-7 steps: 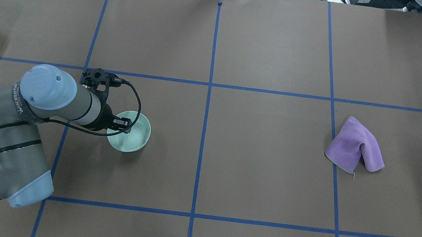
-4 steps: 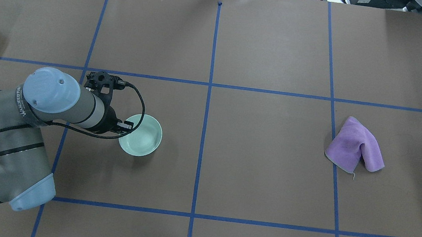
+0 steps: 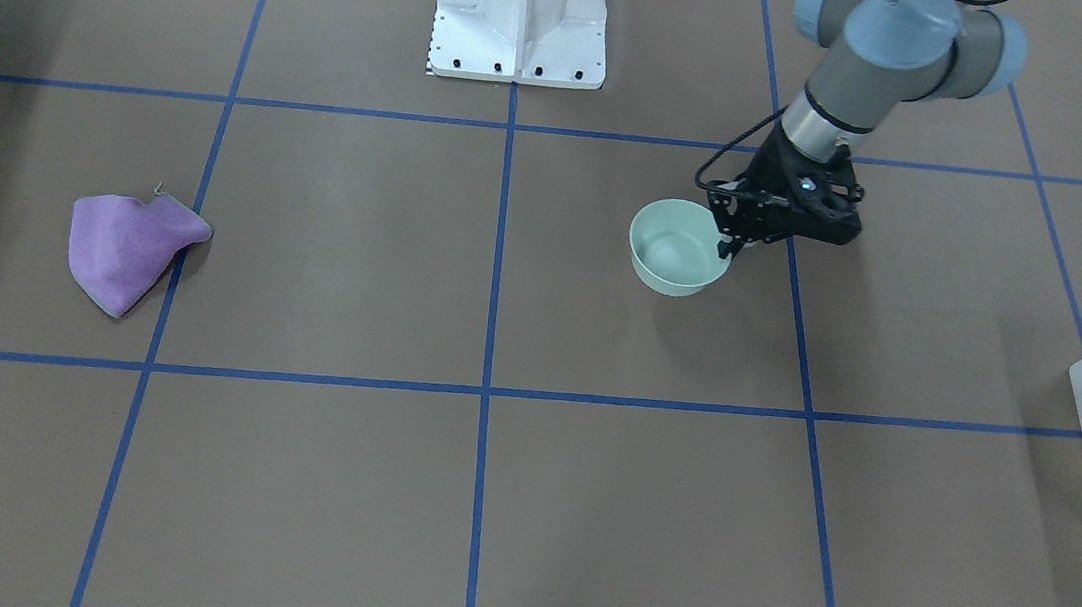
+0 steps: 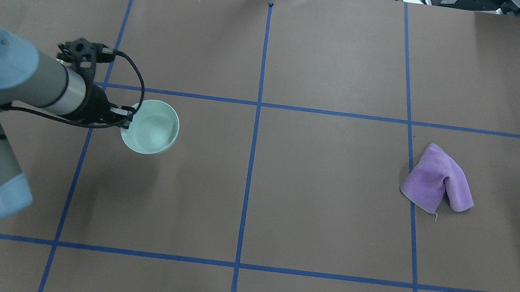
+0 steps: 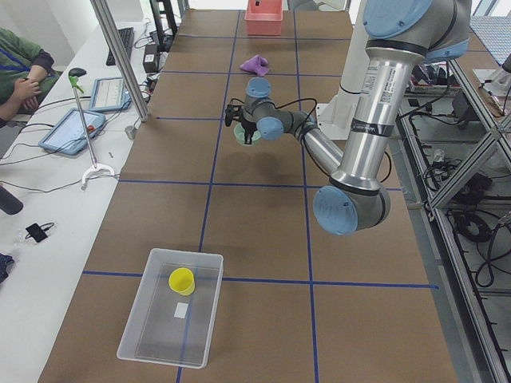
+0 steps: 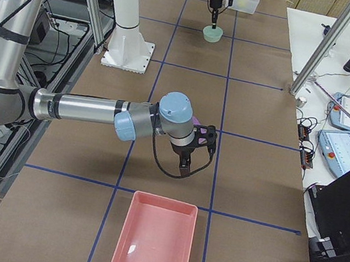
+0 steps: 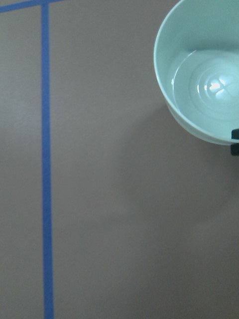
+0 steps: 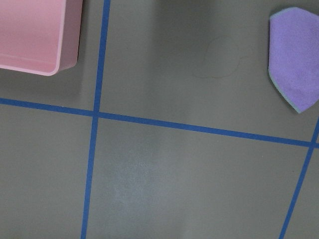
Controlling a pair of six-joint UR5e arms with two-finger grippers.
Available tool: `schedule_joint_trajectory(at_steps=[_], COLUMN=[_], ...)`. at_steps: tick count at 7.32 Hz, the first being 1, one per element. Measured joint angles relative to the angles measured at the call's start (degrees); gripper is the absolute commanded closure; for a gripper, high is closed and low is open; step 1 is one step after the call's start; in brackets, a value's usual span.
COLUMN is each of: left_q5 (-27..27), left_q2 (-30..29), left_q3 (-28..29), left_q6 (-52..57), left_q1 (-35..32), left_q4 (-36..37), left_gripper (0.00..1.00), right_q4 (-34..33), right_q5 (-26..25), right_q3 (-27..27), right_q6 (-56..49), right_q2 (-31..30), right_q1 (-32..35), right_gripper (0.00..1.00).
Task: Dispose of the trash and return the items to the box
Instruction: 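Carry the green bowl with the left gripper toward the clear bin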
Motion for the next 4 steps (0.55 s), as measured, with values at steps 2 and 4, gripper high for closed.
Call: schedule_joint_trajectory(at_steps=[2, 4], left_q5=[-7.6, -15.2], left_q2=[5.5, 7.2], left_q3=[1.3, 10.9], left_q6=[14.1, 34.4], left_q1=[-14.0, -29.6], left_q4=[0.1, 0.2], left_gripper=[1.0, 1.0], right_q4=[0.0, 0.0], right_q5=[0.0, 0.0], right_q3=[0.0, -0.1], right_q6=[0.0, 0.0], right_q2=[0.0, 0.0], right_q1=[-0.1, -0.2], right_gripper=[0.0, 0.0])
